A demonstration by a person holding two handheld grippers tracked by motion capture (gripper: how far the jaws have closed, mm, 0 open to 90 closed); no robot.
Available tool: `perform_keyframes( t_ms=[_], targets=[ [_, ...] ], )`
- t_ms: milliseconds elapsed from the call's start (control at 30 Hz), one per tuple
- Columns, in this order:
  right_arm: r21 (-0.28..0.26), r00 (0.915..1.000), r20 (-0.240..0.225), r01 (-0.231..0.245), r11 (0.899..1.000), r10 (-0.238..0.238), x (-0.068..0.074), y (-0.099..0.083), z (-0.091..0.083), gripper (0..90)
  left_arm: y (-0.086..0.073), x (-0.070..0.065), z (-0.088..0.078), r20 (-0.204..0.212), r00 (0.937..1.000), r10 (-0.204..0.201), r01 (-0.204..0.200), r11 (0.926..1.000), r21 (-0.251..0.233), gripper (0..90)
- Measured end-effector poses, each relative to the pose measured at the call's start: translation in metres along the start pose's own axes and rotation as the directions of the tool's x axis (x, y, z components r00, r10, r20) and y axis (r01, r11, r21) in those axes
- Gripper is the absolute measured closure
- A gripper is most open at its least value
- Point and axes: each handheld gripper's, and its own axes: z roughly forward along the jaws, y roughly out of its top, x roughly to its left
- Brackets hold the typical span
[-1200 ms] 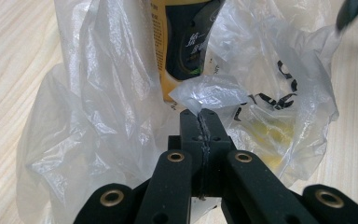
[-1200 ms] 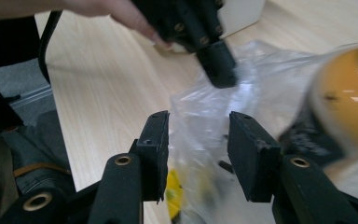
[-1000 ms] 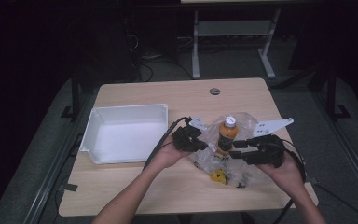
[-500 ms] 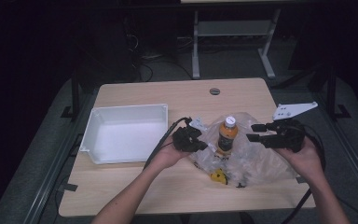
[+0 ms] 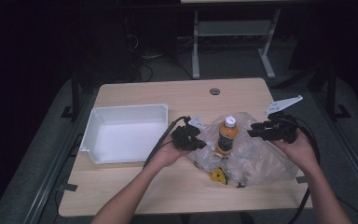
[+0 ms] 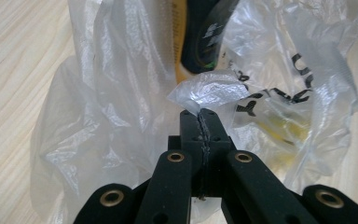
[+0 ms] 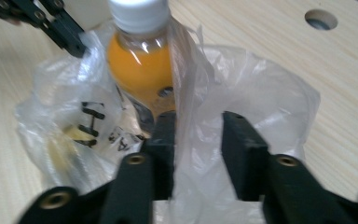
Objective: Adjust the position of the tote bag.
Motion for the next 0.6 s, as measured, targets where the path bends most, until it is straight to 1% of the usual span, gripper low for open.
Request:
perform_keyframes(
  t_ms=[33, 67, 100, 133, 167, 200, 233, 367, 500, 567, 600],
  targets=[
    [0.013, 1.0000, 0.000, 0.000, 1.000, 0.000, -0.001, -0.001, 0.003, 71.9, 0.000, 0.001, 0.001, -0.005, 1.0000, -0.002, 0.002, 1.0000, 0.003, 90.0],
    [0.020, 0.9999, 0.010, 0.008, 1.000, -0.008, -0.002, -0.002, 0.006, 77.1, -0.001, 0.002, 0.001, -0.012, 0.9999, 0.004, -0.004, 0.9999, 0.014, 90.0],
    [0.018, 0.9999, 0.001, 0.011, 1.000, -0.011, -0.003, -0.003, 0.009, 80.8, -0.001, 0.003, 0.002, -0.019, 0.9998, 0.000, 0.001, 0.9999, 0.016, 90.0],
    [0.028, 1.0000, -0.005, -0.003, 1.000, 0.003, -0.004, -0.003, 0.011, 83.7, -0.002, 0.005, 0.002, -0.024, 0.9997, -0.001, 0.002, 0.9998, 0.020, 90.0],
    [0.031, 1.0000, -0.002, -0.007, 0.999, 0.007, -0.006, -0.005, 0.014, 86.5, -0.002, 0.006, 0.002, -0.027, 0.9996, 0.001, 0.000, 0.9995, 0.031, 90.0],
    [0.027, 1.0000, 0.000, -0.008, 1.000, 0.008, -0.008, -0.006, 0.016, 87.9, -0.002, 0.007, 0.003, -0.034, 0.9994, -0.005, 0.007, 0.9995, 0.032, 90.0],
    [0.031, 0.9997, -0.003, -0.023, 0.999, 0.023, -0.009, -0.007, 0.017, 89.3, -0.002, 0.008, 0.004, -0.042, 0.9991, -0.005, 0.006, 0.9993, 0.036, 90.0],
    [0.035, 0.9976, -0.004, -0.070, 0.997, 0.070, -0.016, -0.015, 0.025, 89.7, -0.003, 0.009, 0.008, -0.063, 0.9979, -0.010, 0.013, 0.9985, 0.053, 90.0],
    [0.052, 0.9949, -0.007, -0.100, 0.994, 0.101, -0.021, -0.022, 0.033, 89.8, -0.003, 0.011, 0.012, -0.077, 0.9970, -0.014, 0.019, 0.9973, 0.071, 90.0],
    [0.073, 0.9924, -0.010, -0.122, 0.990, 0.123, -0.024, -0.025, 0.037, 89.8, -0.004, 0.010, 0.015, -0.087, 0.9961, -0.013, 0.020, 0.9970, 0.075, 90.0],
    [0.069, 0.9928, -0.008, -0.119, 0.991, 0.120, -0.025, -0.027, 0.039, 89.8, -0.004, 0.009, 0.017, -0.092, 0.9957, -0.009, 0.017, 0.9963, 0.084, 90.0]
  ],
)
